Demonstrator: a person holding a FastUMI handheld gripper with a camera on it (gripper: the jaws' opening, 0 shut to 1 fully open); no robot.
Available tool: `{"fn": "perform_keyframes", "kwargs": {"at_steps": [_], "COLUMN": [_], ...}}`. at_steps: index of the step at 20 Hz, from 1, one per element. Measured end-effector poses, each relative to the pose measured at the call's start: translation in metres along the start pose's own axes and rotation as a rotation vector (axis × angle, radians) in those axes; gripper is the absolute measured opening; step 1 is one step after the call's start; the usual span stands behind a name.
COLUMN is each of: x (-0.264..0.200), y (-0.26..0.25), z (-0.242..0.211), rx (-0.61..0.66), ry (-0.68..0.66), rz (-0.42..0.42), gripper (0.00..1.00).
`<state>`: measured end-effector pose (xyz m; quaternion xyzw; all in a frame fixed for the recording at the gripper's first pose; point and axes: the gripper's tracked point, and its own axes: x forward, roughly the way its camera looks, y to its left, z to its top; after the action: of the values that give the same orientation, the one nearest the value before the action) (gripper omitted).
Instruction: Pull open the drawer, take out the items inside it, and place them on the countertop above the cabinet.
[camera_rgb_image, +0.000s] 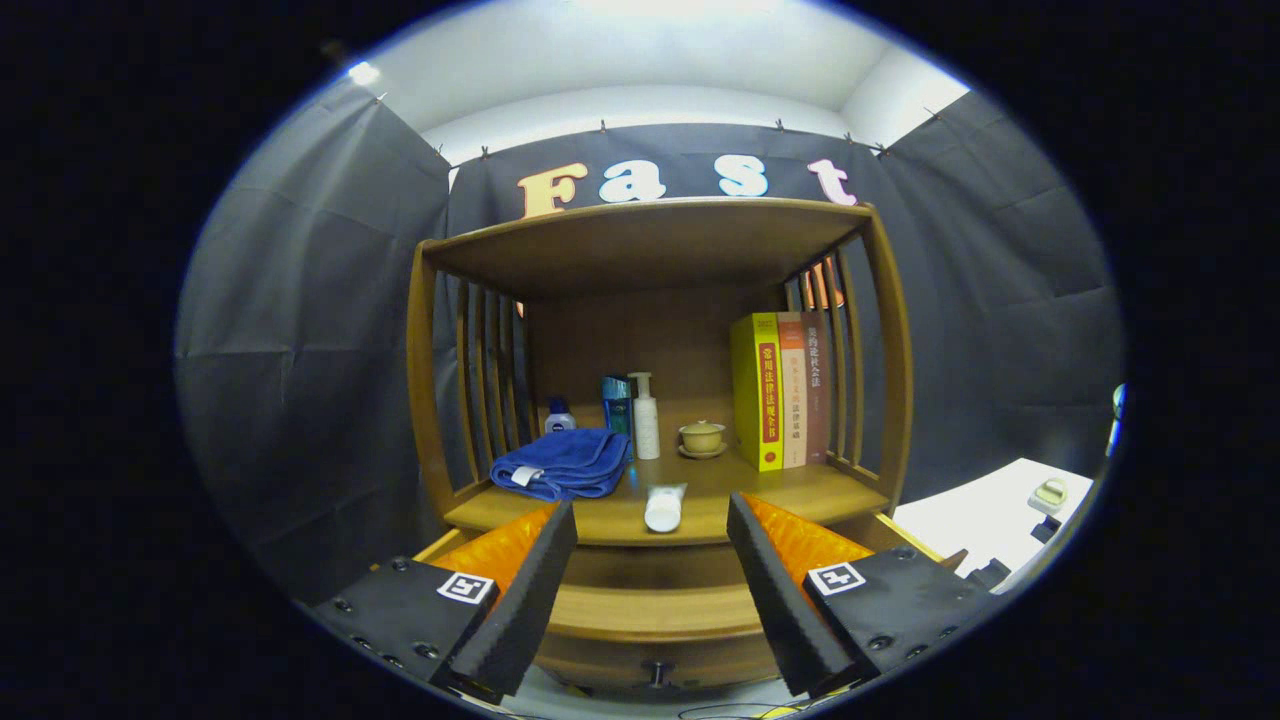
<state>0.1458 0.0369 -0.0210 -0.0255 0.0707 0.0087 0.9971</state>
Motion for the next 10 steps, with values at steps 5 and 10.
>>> {"fn": "perform_keyframes", "kwargs": {"at_steps": [5,10], "x": [-0.034,-0.047], "y": [0.005,0.006], "z": [-0.051,-0.093], "rx": [-0.059,-0.002], "ry": [-0.013,0.014], "rz": [-0.025,-0.044], "gripper": [0.98,0.98]}}
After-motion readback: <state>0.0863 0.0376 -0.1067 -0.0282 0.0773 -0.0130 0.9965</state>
